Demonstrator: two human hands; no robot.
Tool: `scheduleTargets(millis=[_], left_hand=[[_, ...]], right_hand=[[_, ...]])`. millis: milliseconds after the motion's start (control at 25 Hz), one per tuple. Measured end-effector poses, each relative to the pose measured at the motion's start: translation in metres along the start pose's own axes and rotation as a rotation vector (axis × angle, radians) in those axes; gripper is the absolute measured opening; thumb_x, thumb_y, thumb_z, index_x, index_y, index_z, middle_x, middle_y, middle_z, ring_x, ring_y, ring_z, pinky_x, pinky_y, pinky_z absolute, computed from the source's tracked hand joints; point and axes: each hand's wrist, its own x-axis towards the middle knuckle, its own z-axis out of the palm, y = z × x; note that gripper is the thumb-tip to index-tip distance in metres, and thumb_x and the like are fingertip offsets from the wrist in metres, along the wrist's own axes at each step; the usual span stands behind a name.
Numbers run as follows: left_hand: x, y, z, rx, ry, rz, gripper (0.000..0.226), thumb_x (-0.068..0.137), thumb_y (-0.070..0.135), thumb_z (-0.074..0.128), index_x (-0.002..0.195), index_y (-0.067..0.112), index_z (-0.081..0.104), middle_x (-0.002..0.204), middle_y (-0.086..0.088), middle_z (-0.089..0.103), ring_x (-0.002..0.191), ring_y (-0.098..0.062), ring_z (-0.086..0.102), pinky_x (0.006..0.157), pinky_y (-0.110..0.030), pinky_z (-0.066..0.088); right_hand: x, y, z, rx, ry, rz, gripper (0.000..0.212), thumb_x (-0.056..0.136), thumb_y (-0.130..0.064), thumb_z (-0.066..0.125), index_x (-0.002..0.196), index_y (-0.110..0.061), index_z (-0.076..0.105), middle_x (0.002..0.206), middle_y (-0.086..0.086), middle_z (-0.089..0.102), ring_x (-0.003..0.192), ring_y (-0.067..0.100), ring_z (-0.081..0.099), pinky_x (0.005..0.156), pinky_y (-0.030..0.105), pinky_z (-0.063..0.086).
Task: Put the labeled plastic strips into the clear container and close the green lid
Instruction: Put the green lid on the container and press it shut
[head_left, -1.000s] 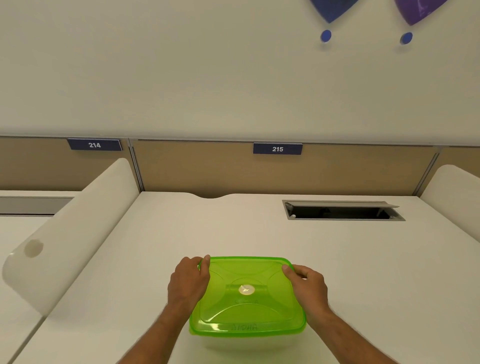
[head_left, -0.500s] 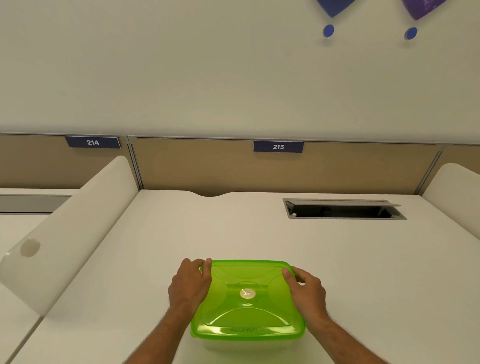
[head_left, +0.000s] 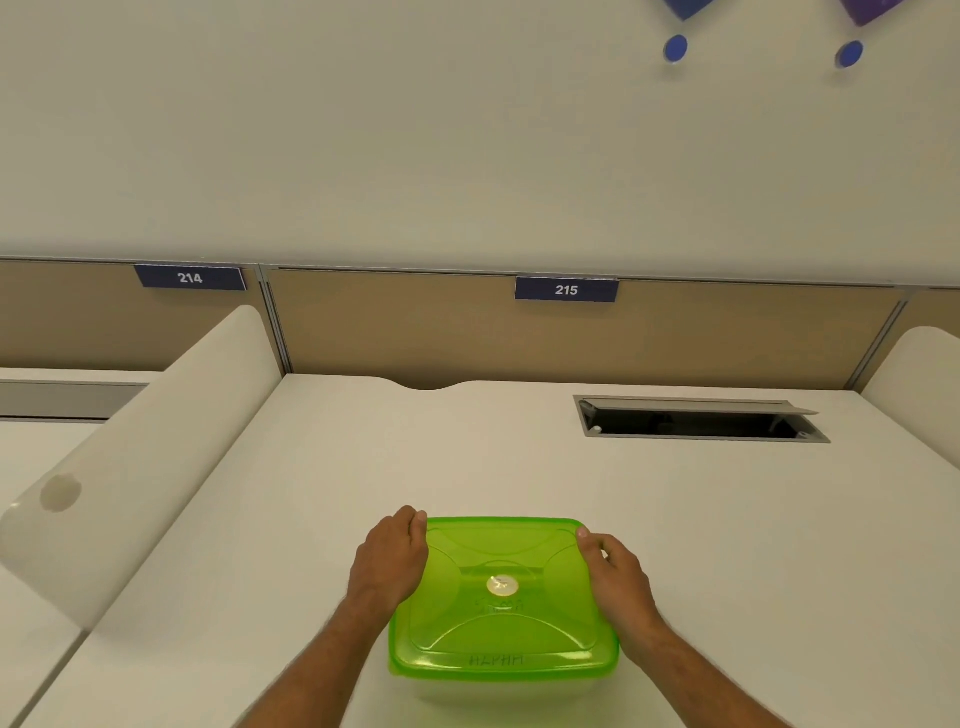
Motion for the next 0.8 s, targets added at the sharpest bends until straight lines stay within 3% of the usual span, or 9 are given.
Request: scheduleTargets(millis=[320, 560, 800], left_hand=[[0.003, -0.004, 0.004, -0.129, -0.006, 0.005, 0.034, 0.105, 0.034, 0.035, 0.083, 0.012, 0.050, 0.071, -0.003, 0.057, 0.075, -0.027, 0.057, 0.070, -0.039, 0.044], [0.006, -0.004, 0.005, -0.144, -0.023, -0.039, 0.031, 0.104, 0.034, 0.037, 0.085, 0.013, 0.051, 0.075, -0.004, 0.061, 0.077, -0.027, 0.059, 0.066, -0.036, 0.041], [0.008, -0.004, 0.006, -0.178, -0.031, -0.060, 0.031, 0.103, 0.034, 0.039, 0.079, 0.017, 0.047, 0.073, -0.004, 0.060, 0.072, -0.025, 0.056, 0.064, -0.035, 0.039]], right_hand=[[0.006, 0.006, 0.002, 0.036, 0.009, -0.008, 0.031, 0.090, -0.055, 0.056, 0.090, -0.026, 0.066, 0.086, 0.008, 0.070, 0.082, 0.026, 0.065, 0.077, 0.042, 0.054], [0.009, 0.006, 0.001, 0.083, -0.007, -0.001, 0.026, 0.090, -0.047, 0.061, 0.087, -0.021, 0.066, 0.094, 0.023, 0.067, 0.076, 0.026, 0.060, 0.075, 0.045, 0.054], [0.015, 0.009, 0.003, 0.133, -0.015, 0.008, 0.026, 0.091, -0.038, 0.063, 0.081, -0.014, 0.064, 0.080, 0.013, 0.061, 0.073, 0.022, 0.054, 0.070, 0.039, 0.047]])
